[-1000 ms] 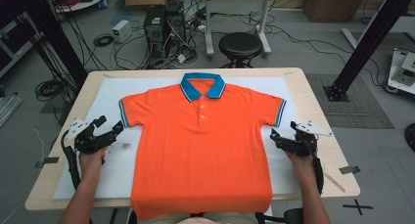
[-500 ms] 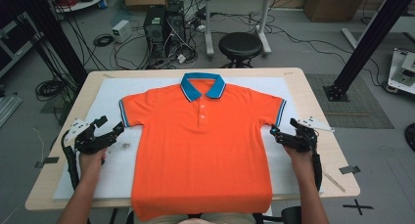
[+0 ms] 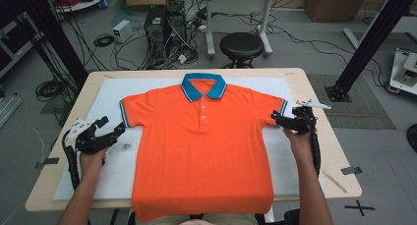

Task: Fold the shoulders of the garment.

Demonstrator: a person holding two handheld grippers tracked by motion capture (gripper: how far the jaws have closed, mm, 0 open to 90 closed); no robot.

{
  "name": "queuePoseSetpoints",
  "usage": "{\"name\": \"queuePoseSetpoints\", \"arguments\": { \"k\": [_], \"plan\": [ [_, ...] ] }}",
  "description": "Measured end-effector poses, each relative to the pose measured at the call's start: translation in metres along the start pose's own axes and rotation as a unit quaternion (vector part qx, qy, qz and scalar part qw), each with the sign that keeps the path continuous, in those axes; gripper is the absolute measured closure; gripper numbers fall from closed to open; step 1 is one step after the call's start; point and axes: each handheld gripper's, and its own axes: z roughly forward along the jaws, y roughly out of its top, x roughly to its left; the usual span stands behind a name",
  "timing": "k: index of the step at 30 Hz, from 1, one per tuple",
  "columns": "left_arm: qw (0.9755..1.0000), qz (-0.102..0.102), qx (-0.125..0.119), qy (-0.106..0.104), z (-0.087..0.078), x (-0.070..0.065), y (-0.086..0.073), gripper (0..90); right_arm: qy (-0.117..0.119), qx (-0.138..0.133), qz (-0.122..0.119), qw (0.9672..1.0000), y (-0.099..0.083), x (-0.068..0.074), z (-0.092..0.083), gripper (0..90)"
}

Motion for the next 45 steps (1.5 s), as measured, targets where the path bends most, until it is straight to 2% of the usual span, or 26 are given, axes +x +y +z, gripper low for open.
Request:
{"name": "queuePoseSetpoints", "arguments": {
  "k": [3, 6, 9, 14, 21, 24, 25, 27, 29, 32, 35, 39, 45],
  "plan": [
    [1.0000, 0.000, 0.002, -0.001, 0.000, 0.000, 0.000, 19.6, -0.025, 0.024, 0.008, 0.9994, 0.001, -0.005, 0.012, 18.6],
    [1.0000, 0.001, 0.003, -0.001, 0.000, 0.000, 0.000, 19.6, -0.034, 0.040, 0.008, 0.9986, 0.001, -0.006, 0.023, 21.5],
    [1.0000, 0.002, 0.004, -0.002, 0.001, 0.000, 0.000, 19.6, -0.055, 0.062, 0.010, 0.9965, -0.002, -0.008, 0.036, 22.2],
    [1.0000, 0.003, 0.007, -0.004, 0.001, 0.000, 0.000, 19.6, -0.079, 0.079, 0.018, 0.9936, -0.004, -0.009, 0.046, 27.2],
    [0.9999, 0.003, 0.010, -0.004, 0.002, 0.000, 0.001, 19.6, -0.094, 0.093, 0.034, 0.9906, -0.004, -0.006, 0.055, 46.6],
    [1.0000, -0.001, 0.009, -0.004, 0.002, 0.000, 0.001, 19.6, -0.094, 0.096, 0.037, 0.9902, -0.003, -0.005, 0.055, 55.5],
    [0.9999, 0.000, 0.009, -0.004, 0.002, 0.000, 0.001, 19.6, -0.085, 0.097, 0.037, 0.9909, -0.002, -0.005, 0.055, 61.5],
    [0.9999, 0.001, 0.010, -0.004, 0.002, 0.000, 0.001, 19.6, -0.083, 0.101, 0.034, 0.9909, -0.001, -0.003, 0.056, 66.2],
    [0.9999, 0.000, 0.010, -0.004, 0.002, 0.000, 0.001, 19.6, -0.074, 0.103, 0.035, 0.9913, 0.000, -0.003, 0.056, 75.7],
    [1.0000, -0.002, 0.008, -0.003, 0.002, 0.000, 0.001, 19.6, -0.072, 0.105, 0.020, 0.9917, 0.003, 0.001, 0.055, 82.3],
    [1.0000, -0.003, 0.009, -0.003, 0.002, 0.001, 0.001, 19.6, -0.071, 0.092, 0.003, 0.9932, 0.007, 0.007, 0.051, 84.6],
    [1.0000, -0.004, 0.008, -0.003, 0.002, 0.001, 0.001, 19.6, -0.058, 0.074, -0.019, 0.9954, 0.016, 0.018, 0.046, 84.8],
    [1.0000, -0.003, 0.009, -0.003, 0.002, 0.001, 0.001, 19.6, -0.035, 0.066, -0.056, 0.9956, 0.032, 0.043, 0.045, 84.8]
  ]
}}
